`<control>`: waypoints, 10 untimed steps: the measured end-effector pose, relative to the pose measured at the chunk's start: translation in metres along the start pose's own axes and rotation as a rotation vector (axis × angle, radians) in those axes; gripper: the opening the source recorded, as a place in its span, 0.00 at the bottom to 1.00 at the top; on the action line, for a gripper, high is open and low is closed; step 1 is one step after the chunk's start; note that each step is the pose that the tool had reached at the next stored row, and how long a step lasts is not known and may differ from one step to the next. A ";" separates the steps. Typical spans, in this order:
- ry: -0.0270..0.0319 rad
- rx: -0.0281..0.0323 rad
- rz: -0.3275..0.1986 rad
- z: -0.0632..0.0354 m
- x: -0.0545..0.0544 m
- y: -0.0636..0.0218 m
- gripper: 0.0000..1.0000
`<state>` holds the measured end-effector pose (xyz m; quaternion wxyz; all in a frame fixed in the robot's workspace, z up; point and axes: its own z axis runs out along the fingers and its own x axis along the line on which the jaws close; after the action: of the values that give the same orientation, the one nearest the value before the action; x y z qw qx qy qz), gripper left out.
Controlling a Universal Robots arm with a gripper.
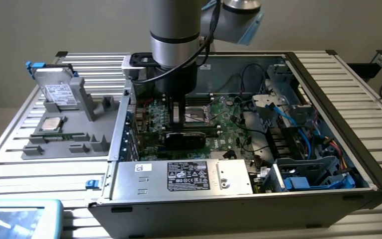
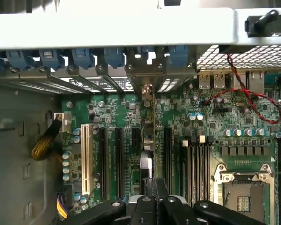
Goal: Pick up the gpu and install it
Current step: 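Press down on the gpu until it lock into place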
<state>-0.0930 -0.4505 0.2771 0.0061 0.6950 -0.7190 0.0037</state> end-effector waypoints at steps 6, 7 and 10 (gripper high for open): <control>0.0000 -0.0050 0.000 -0.0217 0.000 0.0004 0.12; 0.0000 -0.0049 0.000 -0.0217 0.000 0.0004 0.12; 0.0000 -0.0050 0.000 -0.0217 0.000 0.0004 0.12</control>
<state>-0.0933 -0.4505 0.2988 0.0078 0.6950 -0.7189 0.0019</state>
